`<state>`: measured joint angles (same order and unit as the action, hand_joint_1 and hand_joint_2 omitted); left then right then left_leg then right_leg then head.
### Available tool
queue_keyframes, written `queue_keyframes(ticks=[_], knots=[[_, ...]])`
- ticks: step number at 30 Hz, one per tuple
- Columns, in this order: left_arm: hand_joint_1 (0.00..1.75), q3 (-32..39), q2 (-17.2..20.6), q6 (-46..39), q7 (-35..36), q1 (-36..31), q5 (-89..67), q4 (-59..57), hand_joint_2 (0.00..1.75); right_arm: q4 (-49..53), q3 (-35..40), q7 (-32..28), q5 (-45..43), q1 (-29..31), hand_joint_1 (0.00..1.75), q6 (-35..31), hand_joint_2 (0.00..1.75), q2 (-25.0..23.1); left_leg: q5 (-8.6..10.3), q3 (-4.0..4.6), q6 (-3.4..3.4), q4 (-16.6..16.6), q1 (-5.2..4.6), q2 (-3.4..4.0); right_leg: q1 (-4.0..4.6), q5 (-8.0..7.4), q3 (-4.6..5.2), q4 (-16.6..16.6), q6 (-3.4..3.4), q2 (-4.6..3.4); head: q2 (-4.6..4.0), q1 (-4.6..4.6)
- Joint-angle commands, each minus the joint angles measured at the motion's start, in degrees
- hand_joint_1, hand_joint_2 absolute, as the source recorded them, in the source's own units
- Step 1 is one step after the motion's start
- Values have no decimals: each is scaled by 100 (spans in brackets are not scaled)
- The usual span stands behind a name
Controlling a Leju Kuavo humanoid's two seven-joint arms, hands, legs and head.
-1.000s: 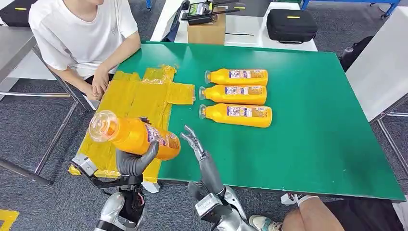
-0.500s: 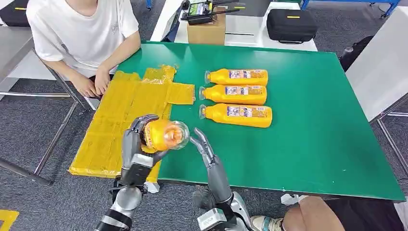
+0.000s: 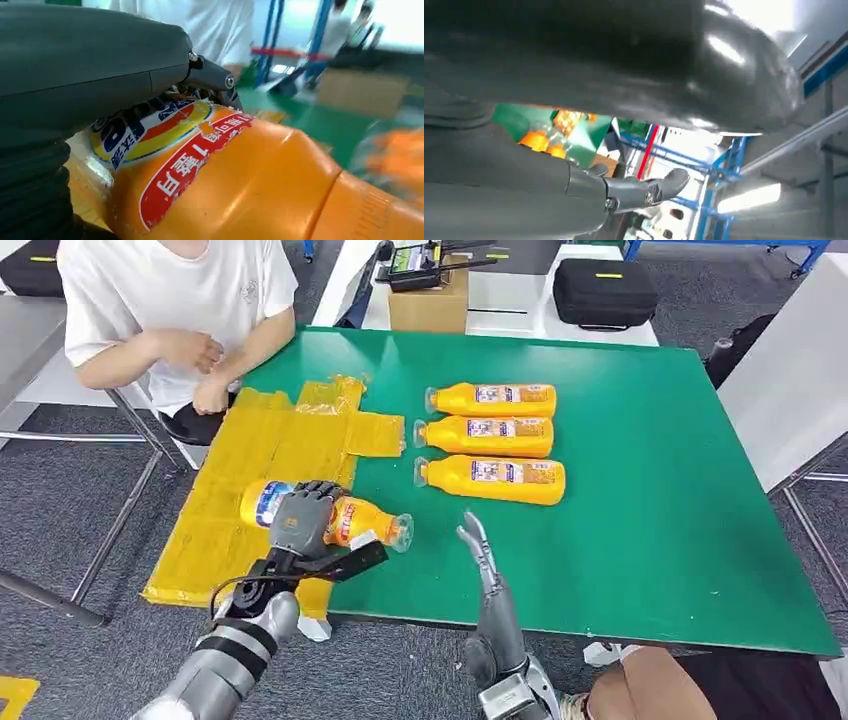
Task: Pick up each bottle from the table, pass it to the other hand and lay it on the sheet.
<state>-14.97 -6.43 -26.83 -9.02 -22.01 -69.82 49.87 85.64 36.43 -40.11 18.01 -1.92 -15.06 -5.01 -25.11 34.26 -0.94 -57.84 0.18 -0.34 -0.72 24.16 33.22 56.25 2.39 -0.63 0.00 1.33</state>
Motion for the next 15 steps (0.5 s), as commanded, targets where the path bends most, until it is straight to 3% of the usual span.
queue_keyframes(ticks=[1,10,11,12,13,15], knots=[[175,40,124,920,726,-1622,-259,-2544,175,2,-505,11,-154,-117,0,-67,0,-76,-1,-9,5,1,4,-10,5,6,-15,0,-7,16,0,0],[175,390,191,1825,706,-1800,50,-2969,175,-197,-955,11,-455,-114,0,-145,0,-151,-3,-23,7,6,5,-1,7,5,-30,-5,-10,10,0,0],[103,627,178,2336,454,-1861,383,-3079,175,-275,-984,11,-491,-92,0,-178,0,-145,-2,-17,5,5,3,5,4,1,-22,-5,-7,2,0,0],[103,678,176,2462,379,-1874,461,-3100,175,-297,-989,11,-503,-82,0,-180,0,-141,0,-13,4,5,1,4,2,0,-18,-4,-5,2,0,0],[0,1189,146,3099,-150,-1890,1148,-3146,0,-404,-954,11,-559,-7,0,-167,0,-109,-2,-19,6,4,3,5,4,2,-25,-3,-9,3,0,0],[0,1392,225,3467,-422,-1865,1456,-3168,0,-470,-873,11,-593,67,0,-172,0,-72,-1,-13,4,4,2,12,3,-3,-15,-4,-5,-7,0,0]])
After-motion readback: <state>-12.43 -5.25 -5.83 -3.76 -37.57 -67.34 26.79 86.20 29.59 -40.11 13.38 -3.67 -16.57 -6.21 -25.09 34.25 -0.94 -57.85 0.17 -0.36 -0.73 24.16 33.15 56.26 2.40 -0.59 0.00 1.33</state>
